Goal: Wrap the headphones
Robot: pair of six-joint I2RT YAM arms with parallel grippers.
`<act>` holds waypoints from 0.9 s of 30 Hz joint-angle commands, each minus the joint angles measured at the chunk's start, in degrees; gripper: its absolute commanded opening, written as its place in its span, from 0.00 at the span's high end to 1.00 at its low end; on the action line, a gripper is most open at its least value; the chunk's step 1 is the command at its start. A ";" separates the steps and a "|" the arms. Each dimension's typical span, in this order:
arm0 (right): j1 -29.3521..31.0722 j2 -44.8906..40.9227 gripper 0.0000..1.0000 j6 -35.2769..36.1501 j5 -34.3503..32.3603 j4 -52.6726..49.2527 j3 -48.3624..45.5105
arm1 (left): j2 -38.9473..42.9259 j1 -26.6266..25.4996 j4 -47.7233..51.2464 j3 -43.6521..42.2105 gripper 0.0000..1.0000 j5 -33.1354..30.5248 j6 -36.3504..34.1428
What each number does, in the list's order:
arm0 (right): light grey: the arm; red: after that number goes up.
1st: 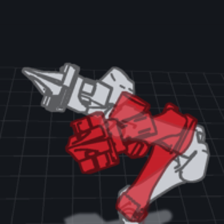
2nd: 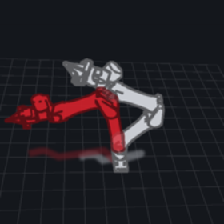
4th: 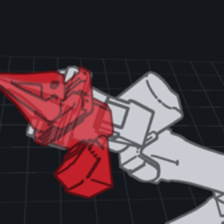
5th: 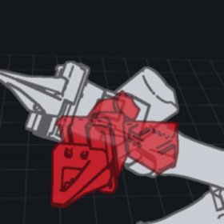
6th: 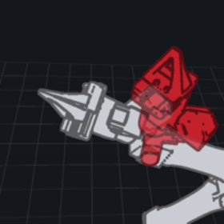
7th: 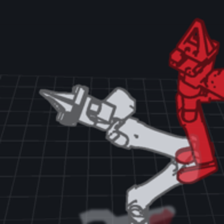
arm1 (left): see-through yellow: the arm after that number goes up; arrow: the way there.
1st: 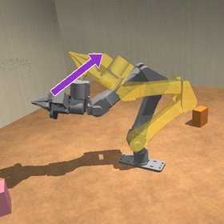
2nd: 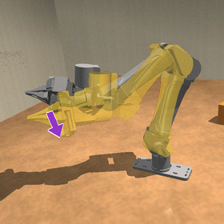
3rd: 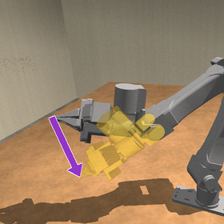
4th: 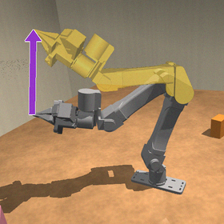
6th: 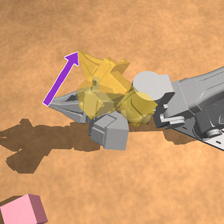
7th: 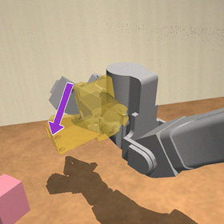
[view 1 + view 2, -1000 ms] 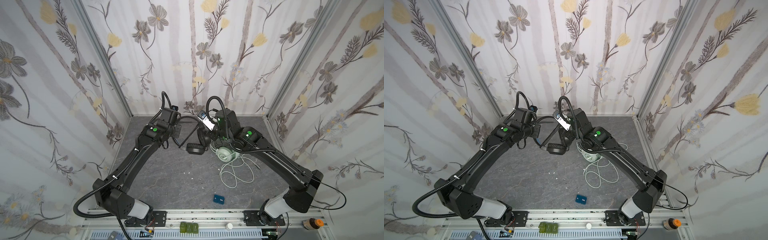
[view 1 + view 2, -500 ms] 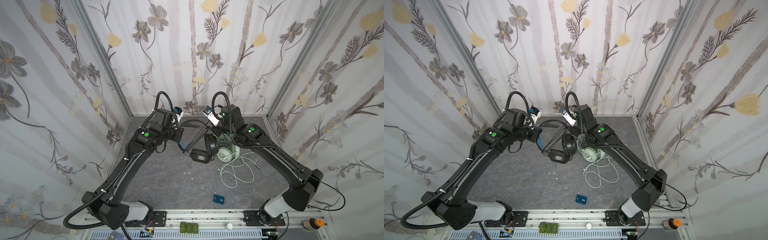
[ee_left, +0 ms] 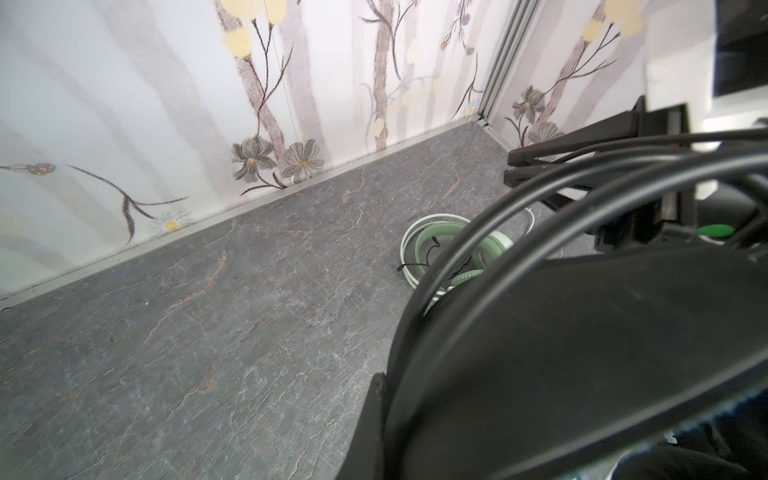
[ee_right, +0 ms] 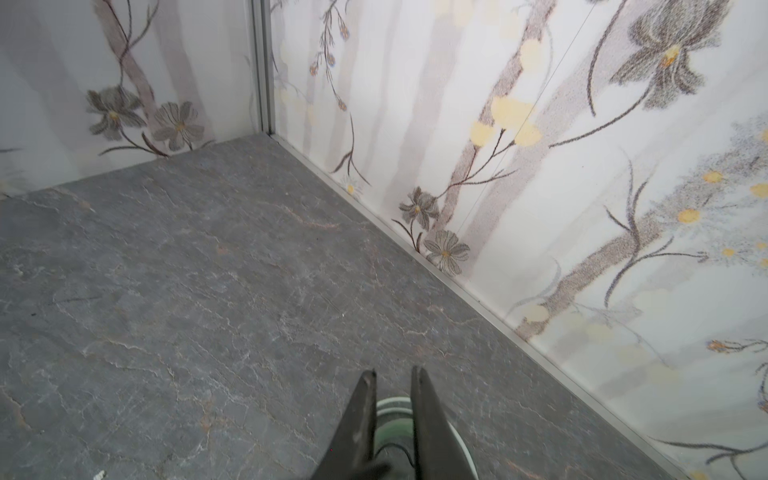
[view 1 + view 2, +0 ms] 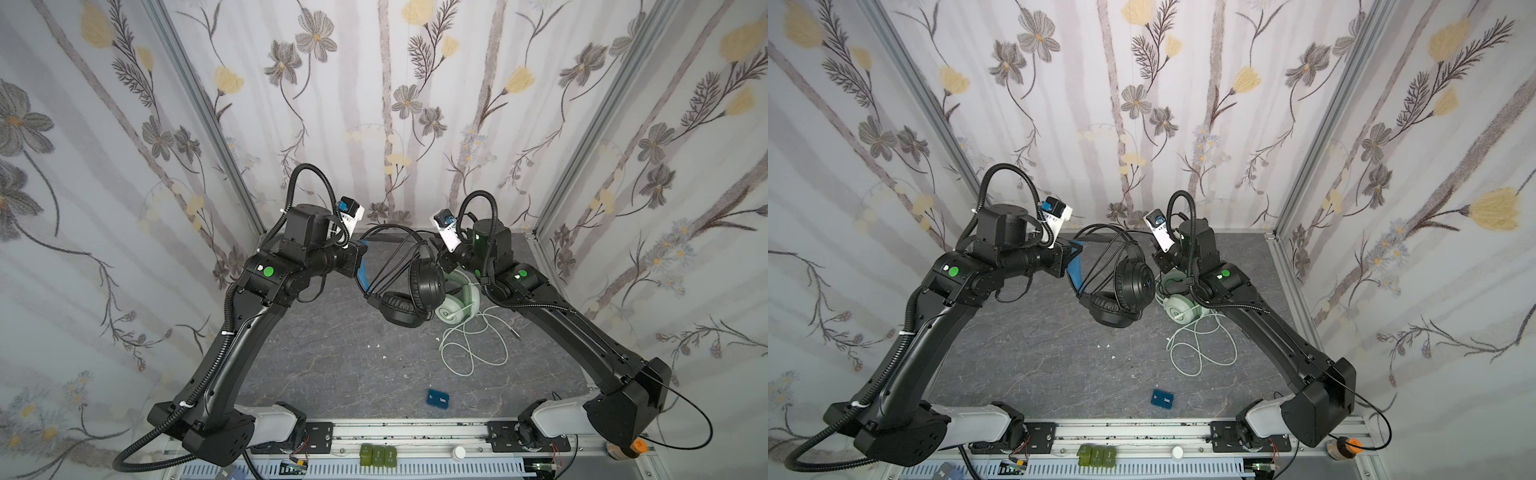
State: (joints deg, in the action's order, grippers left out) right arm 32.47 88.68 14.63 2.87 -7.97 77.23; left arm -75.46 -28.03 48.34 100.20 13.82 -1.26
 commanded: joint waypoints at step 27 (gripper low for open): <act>-5.90 0.35 1.00 -14.63 5.00 19.16 -4.20 | -2.94 0.08 -3.27 13.56 1.00 -2.52 2.74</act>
State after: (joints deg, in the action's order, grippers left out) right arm 27.18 89.73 1.76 9.87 8.16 73.71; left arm -78.06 -28.03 48.12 112.84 11.25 1.76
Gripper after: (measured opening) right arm 0.049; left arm 0.062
